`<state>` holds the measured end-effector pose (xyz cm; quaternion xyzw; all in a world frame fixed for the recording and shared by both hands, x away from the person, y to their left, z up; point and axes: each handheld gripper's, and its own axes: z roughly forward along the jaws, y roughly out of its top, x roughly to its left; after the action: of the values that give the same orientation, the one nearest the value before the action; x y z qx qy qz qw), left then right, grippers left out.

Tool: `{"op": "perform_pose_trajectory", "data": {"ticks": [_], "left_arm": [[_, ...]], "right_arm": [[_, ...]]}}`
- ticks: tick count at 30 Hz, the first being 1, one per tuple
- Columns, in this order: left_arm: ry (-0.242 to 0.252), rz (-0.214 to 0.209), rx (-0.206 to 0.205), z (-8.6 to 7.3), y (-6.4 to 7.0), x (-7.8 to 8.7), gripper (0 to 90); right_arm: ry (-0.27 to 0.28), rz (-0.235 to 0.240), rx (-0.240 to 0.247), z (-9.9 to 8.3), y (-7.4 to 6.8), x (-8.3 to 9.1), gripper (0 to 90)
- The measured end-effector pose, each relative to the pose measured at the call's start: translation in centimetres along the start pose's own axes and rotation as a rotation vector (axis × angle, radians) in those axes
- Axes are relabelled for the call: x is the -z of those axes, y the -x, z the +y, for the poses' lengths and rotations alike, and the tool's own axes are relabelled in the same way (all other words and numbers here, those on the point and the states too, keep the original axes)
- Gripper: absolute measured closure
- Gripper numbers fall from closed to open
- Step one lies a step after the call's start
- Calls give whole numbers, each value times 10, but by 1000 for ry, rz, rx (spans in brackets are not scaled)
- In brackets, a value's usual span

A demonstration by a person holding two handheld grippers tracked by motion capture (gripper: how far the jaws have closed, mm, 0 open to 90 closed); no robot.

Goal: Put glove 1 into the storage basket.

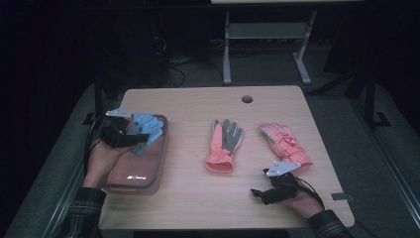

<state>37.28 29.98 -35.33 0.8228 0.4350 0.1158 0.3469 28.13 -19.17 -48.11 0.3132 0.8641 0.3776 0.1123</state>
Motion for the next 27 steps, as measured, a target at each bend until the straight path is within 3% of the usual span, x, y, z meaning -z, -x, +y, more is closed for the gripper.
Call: {"op": "perform_pose_trajectory", "data": {"ticks": [5, 10, 20, 22, 27], "left_arm": [[-32, 22, 14, -5, -12, -12, 758], [-81, 32, 33, -12, -24, -36, 756], [-153, 7, 57, -22, -36, -64, 741], [-185, -7, 54, -25, -38, -72, 721], [-202, -18, 47, -29, -36, -77, 637]], "right_arm": [[0, 0, -1, 0, 0, 0, 125], [0, 0, -1, 0, 0, 0, 125], [0, 0, -1, 0, 0, 0, 125], [0, 0, -1, 0, 0, 0, 125], [0, 0, -1, 0, 0, 0, 125]]}}
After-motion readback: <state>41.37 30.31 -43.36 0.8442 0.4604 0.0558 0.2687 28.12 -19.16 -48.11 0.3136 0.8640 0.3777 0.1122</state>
